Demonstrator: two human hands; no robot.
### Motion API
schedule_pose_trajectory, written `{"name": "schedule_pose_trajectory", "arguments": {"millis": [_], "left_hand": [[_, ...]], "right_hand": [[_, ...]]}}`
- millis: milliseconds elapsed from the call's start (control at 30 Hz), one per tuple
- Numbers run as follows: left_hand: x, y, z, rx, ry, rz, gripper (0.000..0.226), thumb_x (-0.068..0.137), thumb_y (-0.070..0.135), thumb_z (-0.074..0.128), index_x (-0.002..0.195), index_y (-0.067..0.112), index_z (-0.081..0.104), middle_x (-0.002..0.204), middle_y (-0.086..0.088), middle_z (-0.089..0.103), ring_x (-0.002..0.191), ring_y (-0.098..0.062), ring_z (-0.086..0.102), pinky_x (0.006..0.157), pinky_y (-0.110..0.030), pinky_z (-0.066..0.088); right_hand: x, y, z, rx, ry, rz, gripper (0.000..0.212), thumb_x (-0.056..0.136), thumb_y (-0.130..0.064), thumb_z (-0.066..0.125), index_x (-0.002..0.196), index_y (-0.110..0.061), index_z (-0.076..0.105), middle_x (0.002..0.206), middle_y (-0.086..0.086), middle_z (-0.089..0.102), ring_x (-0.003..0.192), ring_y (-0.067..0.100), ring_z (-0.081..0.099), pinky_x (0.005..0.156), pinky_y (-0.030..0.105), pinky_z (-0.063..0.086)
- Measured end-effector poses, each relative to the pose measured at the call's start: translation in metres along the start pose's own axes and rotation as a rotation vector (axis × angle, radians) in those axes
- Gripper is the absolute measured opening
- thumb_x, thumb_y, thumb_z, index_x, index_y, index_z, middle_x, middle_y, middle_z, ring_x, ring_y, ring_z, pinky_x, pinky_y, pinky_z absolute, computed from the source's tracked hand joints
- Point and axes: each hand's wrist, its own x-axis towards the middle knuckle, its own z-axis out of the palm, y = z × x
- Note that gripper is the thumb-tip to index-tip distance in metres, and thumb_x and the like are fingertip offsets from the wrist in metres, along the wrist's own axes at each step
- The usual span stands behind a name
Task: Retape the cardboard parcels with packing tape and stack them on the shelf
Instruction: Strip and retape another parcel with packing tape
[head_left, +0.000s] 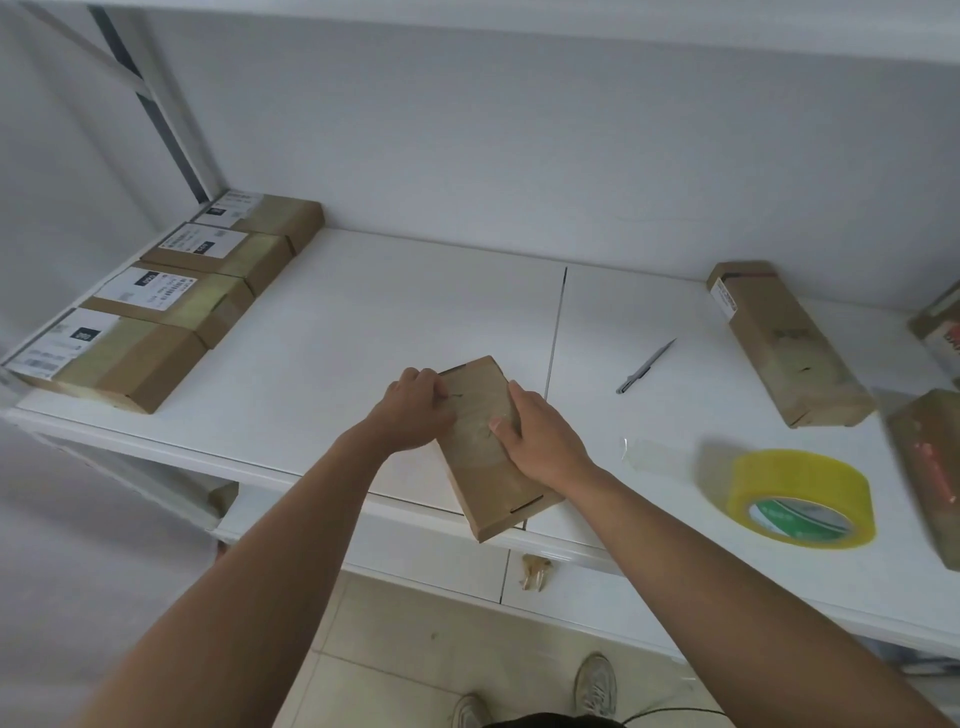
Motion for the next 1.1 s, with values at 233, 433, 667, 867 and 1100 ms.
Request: {"name": "schedule_pose_trajectory", "arguments": {"millis": [233,433,667,867,1100], "left_hand": [[-0.005,-0.005,0.005,0.045,0.085,0.065,0.033,0.087,0.027,0.059,0.117,0.015,0.051,0.115,-0.005,0.049,0.107,-0.027,0.052,0.09,-0.04,0.047],[-0.009,0.002,0.013,0.14,0.182,0.086,0.03,0.093,0.026,0.052,0.12,0.011,0.054,0.117,-0.01,0.051,0.108,-0.032,0.051,0.088,-0.037,0.044],[0.002,0.0,0.004,-0.134,0.031,-0.09,0.02,0.086,0.021,0.052,0.104,0.017,0.058,0.111,-0.002,0.047,0.113,-0.027,0.043,0.095,-0.037,0.044],[-0.007,-0.003,0.01,0.016,0.149,0.031,0.028,0.089,0.024,0.055,0.116,0.014,0.056,0.111,-0.005,0.049,0.106,-0.027,0.048,0.09,-0.037,0.044],[-0.024,-0.02,0.025,0.163,0.392,0.302,0.036,0.093,0.039,0.046,0.111,0.019,0.07,0.098,-0.008,0.055,0.089,-0.031,0.058,0.068,-0.04,0.054]], "right_hand": [[-0.002,-0.001,-0.001,0.002,0.002,0.0,0.057,0.103,-0.044,0.042,0.149,-0.013,0.031,0.143,0.009,0.047,0.128,0.026,0.047,0.093,0.037,0.042],[0.0,-0.001,0.0,-0.004,-0.007,0.0,0.058,0.102,-0.045,0.043,0.149,-0.014,0.03,0.141,0.009,0.048,0.125,0.027,0.048,0.093,0.039,0.044],[-0.001,-0.003,-0.004,-0.027,-0.031,-0.024,0.06,0.104,-0.043,0.041,0.153,-0.011,0.026,0.144,0.011,0.046,0.128,0.028,0.047,0.095,0.037,0.041],[-0.003,-0.003,-0.004,-0.03,-0.027,-0.029,0.06,0.104,-0.042,0.04,0.153,-0.011,0.026,0.145,0.01,0.047,0.128,0.027,0.048,0.096,0.035,0.04],[-0.001,-0.002,-0.002,-0.045,-0.026,-0.041,0.059,0.104,-0.041,0.041,0.152,-0.01,0.028,0.143,0.011,0.048,0.127,0.028,0.048,0.094,0.034,0.04]]}}
